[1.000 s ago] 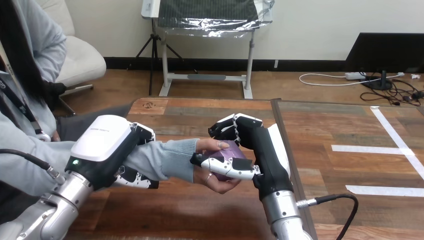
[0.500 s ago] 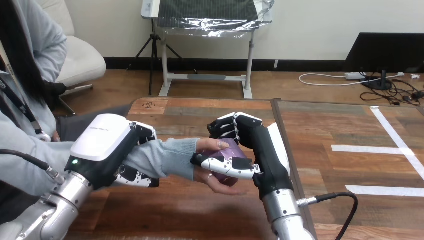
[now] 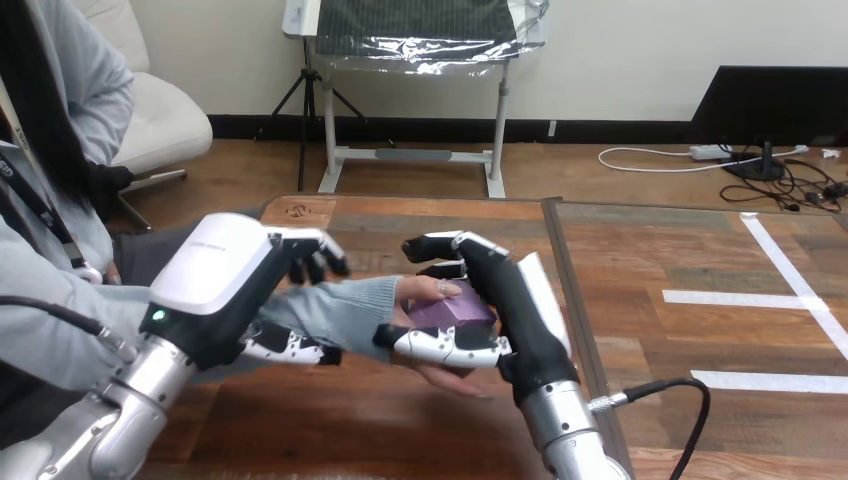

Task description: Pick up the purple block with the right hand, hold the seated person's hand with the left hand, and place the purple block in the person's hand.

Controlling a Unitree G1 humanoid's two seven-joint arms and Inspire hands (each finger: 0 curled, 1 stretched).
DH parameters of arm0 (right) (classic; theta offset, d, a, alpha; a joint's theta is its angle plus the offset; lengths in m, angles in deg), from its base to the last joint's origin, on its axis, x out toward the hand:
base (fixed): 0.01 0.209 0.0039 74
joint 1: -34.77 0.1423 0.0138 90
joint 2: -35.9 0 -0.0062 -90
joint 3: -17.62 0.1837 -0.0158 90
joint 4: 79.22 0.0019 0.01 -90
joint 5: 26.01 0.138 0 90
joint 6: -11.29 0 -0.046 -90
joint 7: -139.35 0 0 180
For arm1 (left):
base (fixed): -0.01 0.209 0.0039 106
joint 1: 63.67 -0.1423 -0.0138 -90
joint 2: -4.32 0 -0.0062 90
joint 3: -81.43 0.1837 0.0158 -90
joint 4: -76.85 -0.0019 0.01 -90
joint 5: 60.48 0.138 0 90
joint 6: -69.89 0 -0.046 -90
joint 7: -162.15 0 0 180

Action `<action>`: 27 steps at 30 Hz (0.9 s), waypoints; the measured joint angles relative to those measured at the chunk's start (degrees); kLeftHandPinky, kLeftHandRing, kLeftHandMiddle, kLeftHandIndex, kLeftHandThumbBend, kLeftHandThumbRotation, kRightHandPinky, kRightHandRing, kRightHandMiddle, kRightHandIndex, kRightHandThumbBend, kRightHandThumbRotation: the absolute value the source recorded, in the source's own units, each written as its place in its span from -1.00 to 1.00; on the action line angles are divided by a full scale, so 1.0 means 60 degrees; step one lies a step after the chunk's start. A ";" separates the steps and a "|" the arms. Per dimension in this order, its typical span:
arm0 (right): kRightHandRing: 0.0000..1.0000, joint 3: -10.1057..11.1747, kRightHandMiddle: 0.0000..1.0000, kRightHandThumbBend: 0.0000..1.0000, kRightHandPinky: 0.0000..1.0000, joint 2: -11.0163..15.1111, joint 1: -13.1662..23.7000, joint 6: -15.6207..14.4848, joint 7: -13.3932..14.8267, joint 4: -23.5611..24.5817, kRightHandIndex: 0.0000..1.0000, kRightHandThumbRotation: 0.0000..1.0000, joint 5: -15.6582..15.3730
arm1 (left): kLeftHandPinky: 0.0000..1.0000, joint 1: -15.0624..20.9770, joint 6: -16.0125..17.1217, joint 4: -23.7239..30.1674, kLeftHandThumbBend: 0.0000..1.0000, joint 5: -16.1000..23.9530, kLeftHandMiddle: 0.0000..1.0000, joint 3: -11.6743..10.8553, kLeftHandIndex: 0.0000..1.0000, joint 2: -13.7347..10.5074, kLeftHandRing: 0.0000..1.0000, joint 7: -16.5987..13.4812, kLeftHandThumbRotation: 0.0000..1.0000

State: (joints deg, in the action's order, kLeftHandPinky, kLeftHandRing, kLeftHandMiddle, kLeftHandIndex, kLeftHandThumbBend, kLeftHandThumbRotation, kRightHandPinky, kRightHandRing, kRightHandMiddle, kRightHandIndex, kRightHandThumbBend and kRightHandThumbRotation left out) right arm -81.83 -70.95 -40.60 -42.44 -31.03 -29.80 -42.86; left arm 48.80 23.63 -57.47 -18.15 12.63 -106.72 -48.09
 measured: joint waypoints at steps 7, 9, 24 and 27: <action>0.82 -0.0070 0.80 1.00 0.74 0.0153 0.0000 -0.0318 -0.0191 0.0030 0.86 -0.05 -0.0115 | 0.37 -0.0071 -0.0152 0.0325 1.00 0.0000 0.50 -0.0054 0.55 0.0006 0.48 0.0070 -0.45; 0.86 -0.0073 0.84 1.00 0.77 0.0188 0.0000 -0.0397 -0.0224 0.0055 0.89 0.01 -0.0148 | 0.42 -0.0102 -0.0173 0.0384 1.00 -0.0001 0.54 -0.0076 0.58 0.0007 0.53 0.0078 -0.42; 0.99 -0.0131 1.00 1.00 0.88 0.0584 -0.0002 -0.0982 -0.0589 0.0542 1.00 0.35 -0.0182 | 0.64 -0.0524 -0.0122 0.0581 1.00 -0.0054 0.81 -0.0195 0.88 0.0018 0.79 0.0087 -0.15; 1.00 -0.0128 1.00 1.00 0.91 0.0618 -0.0002 -0.0981 -0.0622 0.0608 1.00 0.37 -0.0170 | 0.68 -0.0608 -0.0057 0.0581 1.00 -0.0066 0.85 -0.0219 0.91 0.0019 0.84 0.0087 -0.13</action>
State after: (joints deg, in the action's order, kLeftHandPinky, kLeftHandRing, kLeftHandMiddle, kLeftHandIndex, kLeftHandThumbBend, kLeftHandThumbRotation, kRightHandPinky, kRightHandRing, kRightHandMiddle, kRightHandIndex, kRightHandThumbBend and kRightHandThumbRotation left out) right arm -82.60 -67.24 -40.61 -48.32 -34.76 -26.16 -43.88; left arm 45.15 23.29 -53.98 -18.54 11.31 -106.60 -47.57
